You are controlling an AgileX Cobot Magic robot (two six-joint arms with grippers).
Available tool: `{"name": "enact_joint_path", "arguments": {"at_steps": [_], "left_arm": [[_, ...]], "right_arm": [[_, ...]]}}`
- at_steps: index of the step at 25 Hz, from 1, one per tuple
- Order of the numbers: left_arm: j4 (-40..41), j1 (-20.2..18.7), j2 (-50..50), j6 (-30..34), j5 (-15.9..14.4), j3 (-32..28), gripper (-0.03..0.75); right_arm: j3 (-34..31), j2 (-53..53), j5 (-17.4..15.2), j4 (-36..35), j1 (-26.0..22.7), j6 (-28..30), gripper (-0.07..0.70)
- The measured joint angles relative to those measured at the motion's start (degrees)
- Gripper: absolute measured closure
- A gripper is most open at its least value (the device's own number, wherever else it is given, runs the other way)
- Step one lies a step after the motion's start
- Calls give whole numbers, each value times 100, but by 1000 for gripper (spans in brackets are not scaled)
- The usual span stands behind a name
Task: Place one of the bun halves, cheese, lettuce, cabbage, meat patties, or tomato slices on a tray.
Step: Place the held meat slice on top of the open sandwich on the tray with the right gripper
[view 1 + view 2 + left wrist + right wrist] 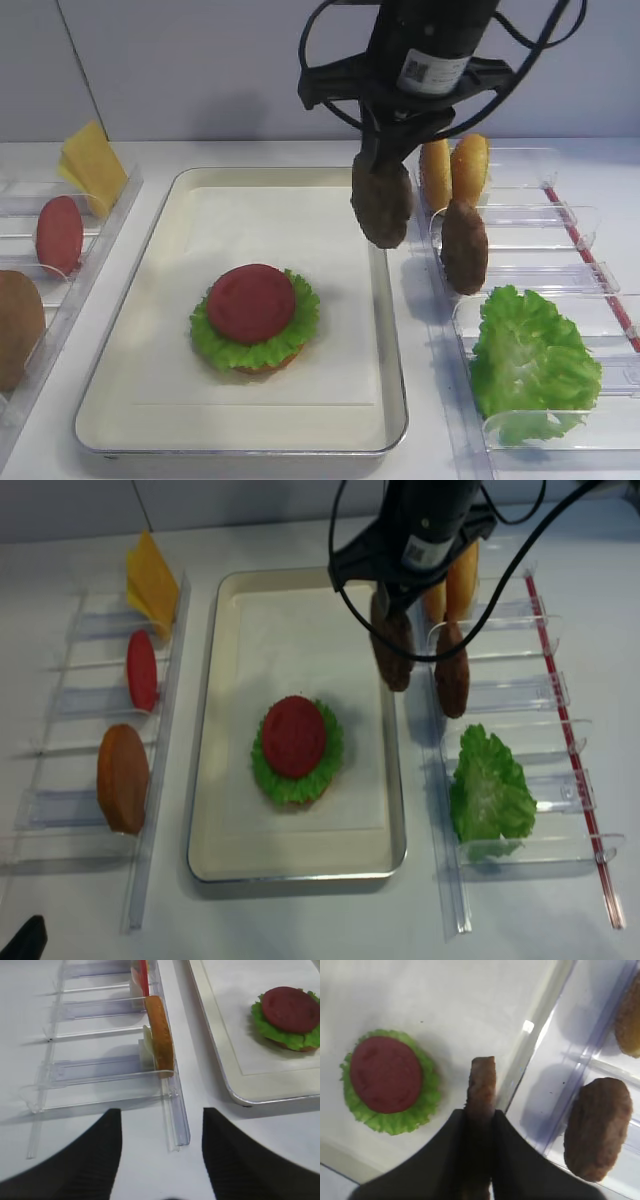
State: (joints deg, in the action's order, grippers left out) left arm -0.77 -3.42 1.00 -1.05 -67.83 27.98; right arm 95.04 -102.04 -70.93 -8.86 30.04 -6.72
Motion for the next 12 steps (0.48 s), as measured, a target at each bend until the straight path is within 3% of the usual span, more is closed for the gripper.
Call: {"name": "enact_joint_path", "arguments": {"at_steps": [9, 12], "left_arm": [[0, 0, 0, 0, 0, 0, 356], [0, 0, 0, 0, 0, 0, 356]], "right_arm": [[-31, 484, -31, -594, 0, 497, 496], [-376, 718, -31, -644, 0, 672, 496]]}}
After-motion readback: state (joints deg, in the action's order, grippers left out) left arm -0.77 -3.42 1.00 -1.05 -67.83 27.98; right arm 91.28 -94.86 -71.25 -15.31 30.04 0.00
